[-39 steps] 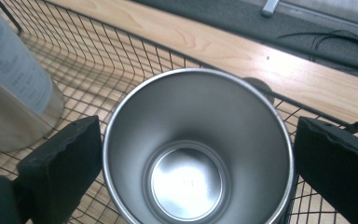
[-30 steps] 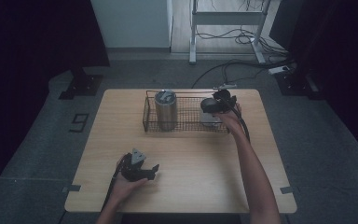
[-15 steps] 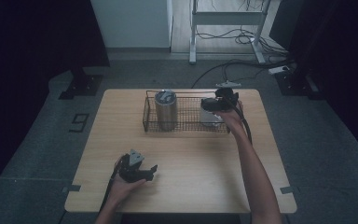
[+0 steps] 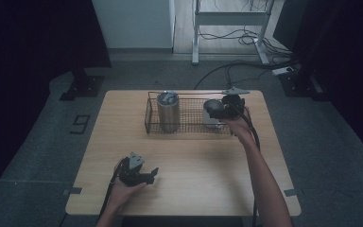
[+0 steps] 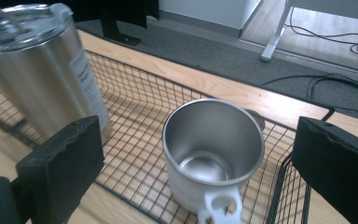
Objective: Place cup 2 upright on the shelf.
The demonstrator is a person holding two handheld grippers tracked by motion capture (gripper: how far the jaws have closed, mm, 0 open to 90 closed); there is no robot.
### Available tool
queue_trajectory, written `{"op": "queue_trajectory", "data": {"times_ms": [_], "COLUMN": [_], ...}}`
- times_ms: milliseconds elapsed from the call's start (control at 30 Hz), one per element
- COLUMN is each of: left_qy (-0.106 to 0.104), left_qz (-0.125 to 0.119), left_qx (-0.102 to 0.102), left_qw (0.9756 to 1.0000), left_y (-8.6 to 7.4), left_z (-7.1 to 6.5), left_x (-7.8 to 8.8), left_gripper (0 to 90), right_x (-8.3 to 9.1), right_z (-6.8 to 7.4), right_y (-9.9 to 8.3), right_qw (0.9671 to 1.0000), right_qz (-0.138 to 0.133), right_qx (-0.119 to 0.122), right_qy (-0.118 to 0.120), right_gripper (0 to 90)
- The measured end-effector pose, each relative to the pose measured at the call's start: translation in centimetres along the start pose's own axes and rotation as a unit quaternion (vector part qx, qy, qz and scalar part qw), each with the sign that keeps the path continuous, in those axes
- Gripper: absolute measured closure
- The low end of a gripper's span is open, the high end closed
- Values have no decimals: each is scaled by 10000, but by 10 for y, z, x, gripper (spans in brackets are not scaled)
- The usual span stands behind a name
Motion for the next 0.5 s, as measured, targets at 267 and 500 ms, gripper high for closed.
{"op": "queue_trajectory", "data": {"times_ms": [267, 500], "left_qy": [-2, 6], "left_qz": [-10, 32], "left_qx": [7, -8], "left_qw": [10000, 10000], "left_y": [1, -1], "left_z": [0, 0], "left_x": [1, -1], "left_gripper": [148, 148], "right_x": [30, 56], "right_z": [13, 30], "right_y": [-18, -35], "right_qw": [9998, 9992], "right_qz": [-138, -314], "right_qx": [25, 80], "right_qy": [117, 254], "right_gripper": [55, 76]}}
Point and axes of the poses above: each handheld gripper's, and its own axes: x roughly backward along the jaws, y roughly out of its top, z roughly to its left, the point moved 10 cm from there along -x, roughly forward along the jaws, and after that the axes turned 14 degrees about x, right-handed, at the moved point
